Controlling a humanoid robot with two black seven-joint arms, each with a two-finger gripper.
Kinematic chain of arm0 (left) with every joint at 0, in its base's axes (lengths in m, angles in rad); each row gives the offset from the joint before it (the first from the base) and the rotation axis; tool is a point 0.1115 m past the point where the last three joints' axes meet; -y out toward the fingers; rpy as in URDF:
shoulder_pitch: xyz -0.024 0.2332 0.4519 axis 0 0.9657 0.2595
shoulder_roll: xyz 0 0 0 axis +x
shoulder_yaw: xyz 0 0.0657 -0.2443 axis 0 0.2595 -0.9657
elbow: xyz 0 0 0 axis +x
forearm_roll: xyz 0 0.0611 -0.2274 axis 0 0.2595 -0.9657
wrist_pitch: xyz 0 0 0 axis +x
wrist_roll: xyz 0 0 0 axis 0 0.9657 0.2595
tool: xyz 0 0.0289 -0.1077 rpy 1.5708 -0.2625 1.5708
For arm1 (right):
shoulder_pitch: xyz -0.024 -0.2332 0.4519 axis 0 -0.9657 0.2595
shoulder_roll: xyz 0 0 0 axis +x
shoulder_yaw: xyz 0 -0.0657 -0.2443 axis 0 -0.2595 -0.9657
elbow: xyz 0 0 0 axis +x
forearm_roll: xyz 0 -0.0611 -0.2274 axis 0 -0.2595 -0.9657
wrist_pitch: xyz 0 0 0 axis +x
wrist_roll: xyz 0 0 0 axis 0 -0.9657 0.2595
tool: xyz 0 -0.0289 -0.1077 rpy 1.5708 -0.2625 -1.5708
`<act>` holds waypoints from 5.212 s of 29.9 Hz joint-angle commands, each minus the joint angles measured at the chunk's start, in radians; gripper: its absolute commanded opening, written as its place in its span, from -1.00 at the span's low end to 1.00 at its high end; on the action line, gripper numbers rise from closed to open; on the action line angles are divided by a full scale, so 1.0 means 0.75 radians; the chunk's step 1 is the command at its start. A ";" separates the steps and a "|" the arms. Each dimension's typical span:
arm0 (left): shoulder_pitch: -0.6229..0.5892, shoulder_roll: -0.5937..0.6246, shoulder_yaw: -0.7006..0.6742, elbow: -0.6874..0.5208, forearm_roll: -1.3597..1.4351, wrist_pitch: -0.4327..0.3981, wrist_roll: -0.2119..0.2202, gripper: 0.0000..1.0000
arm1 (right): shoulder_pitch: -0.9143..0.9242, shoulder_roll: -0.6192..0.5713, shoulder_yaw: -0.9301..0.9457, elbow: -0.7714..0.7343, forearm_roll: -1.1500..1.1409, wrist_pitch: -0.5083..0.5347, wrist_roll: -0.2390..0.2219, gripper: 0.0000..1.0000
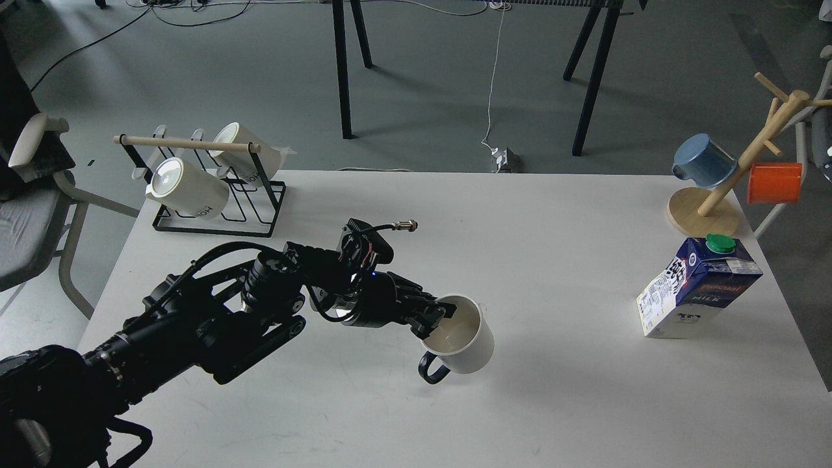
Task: Place cup and milk with both arms
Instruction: 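Set the mug down, release, and withdraw the left gripper, then reach the right gripper toward the milk carton's base, then grasp the blue-and-white milk carton with the right gripper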
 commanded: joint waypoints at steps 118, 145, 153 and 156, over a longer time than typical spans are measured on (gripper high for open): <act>0.326 0.845 -0.141 -0.007 -2.117 -0.109 0.000 0.83 | -0.501 0.244 -0.245 0.219 1.045 0.000 -0.471 0.99; 0.336 0.820 -0.141 0.005 -2.115 -0.109 0.000 0.85 | -0.487 0.342 -0.251 0.182 0.998 0.000 -0.471 0.99; 0.336 0.820 -0.139 0.005 -2.115 -0.109 0.000 0.85 | -0.473 0.354 -0.231 0.151 0.998 0.000 -0.469 0.99; 0.338 0.818 -0.139 0.005 -2.115 -0.109 0.000 0.85 | -0.473 0.354 -0.223 0.137 0.998 0.000 -0.469 0.99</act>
